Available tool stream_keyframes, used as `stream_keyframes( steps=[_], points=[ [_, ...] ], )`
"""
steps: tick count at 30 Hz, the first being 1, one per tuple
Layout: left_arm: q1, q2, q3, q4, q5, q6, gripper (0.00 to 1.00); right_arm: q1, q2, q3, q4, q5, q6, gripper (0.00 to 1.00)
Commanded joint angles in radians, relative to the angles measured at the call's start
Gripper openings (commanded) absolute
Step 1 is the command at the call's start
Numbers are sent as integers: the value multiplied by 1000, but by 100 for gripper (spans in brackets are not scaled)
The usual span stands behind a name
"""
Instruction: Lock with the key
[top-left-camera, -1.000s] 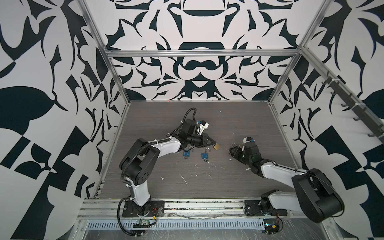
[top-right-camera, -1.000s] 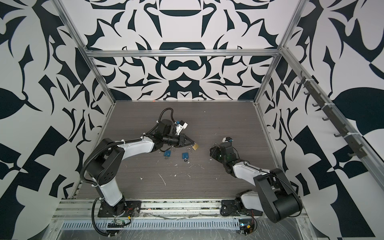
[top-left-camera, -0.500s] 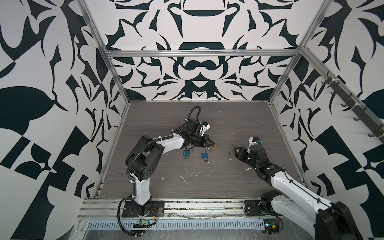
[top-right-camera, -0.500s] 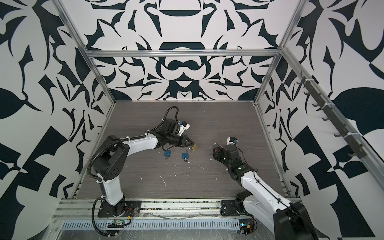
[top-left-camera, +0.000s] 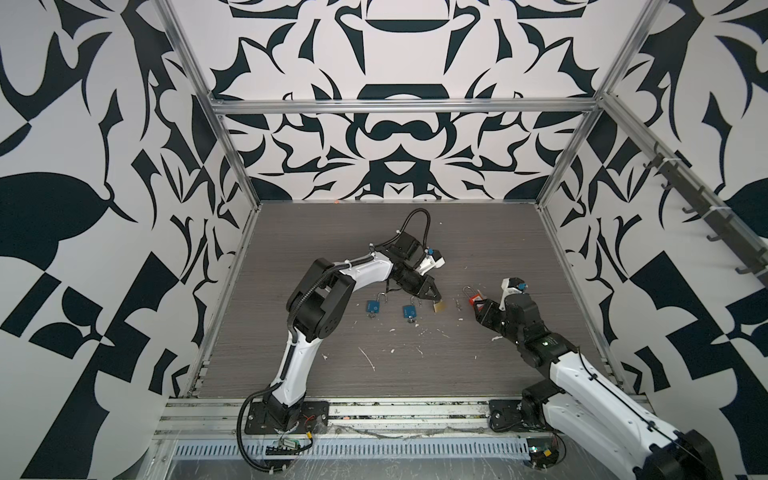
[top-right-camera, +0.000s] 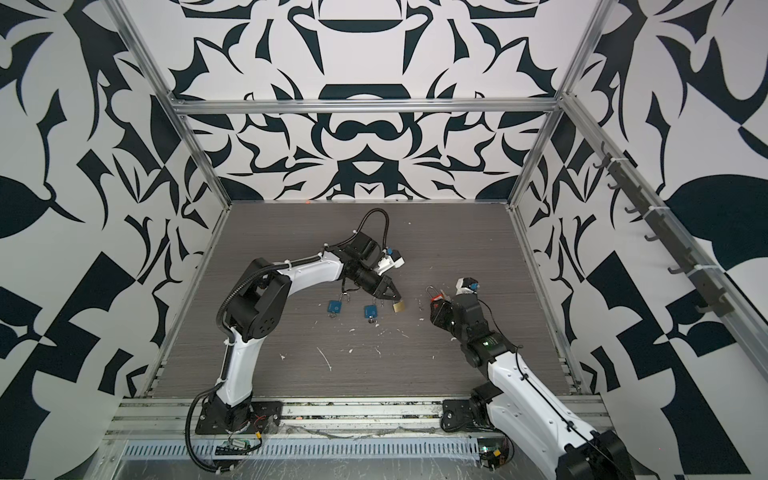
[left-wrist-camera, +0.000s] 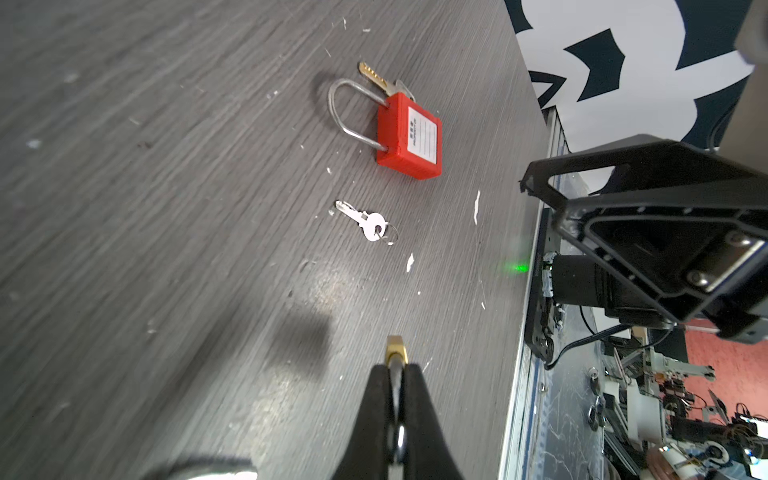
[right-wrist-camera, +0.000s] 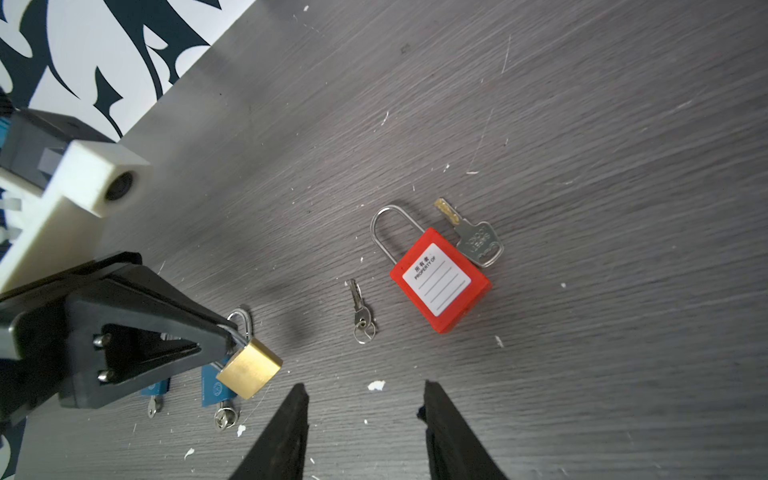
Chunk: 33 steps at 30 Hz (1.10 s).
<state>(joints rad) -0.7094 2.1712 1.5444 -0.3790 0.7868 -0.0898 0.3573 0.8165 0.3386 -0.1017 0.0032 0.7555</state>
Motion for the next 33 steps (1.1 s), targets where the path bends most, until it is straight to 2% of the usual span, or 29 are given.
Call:
stream_keyframes(
  steps=[1,10,11,14,15,21,23,25,27,28,30,33],
  points=[
    [-3,51,57,-64,78,52,0,4,23,-4,58,-15,-17,47],
    [-9,169,183,-61,206,18,0,3,99,1,117,-69,-22,47],
    [-9,173,189,-62,208,18,4,4,109,7,117,-78,-25,47],
    [-9,176,203,-54,180,6,33,3,144,20,116,-111,-31,47],
    [-9,176,209,-56,171,7,39,3,153,21,118,-116,-32,47],
    [9,141,235,-88,110,26,57,3,162,31,132,-134,-37,47],
    [21,101,222,-72,68,12,62,3,158,45,121,-141,-51,47],
    [31,31,170,0,-50,-35,70,4,160,73,92,-157,-78,47],
    [34,-46,91,83,-189,-70,89,6,168,99,53,-163,-102,47],
    [34,-90,50,117,-261,-87,94,5,170,107,43,-169,-110,47],
    [36,-166,-29,179,-361,-113,100,8,172,118,28,-181,-119,47],
    [39,-273,-152,266,-471,-196,100,36,168,135,8,-177,-131,47]
  ],
)
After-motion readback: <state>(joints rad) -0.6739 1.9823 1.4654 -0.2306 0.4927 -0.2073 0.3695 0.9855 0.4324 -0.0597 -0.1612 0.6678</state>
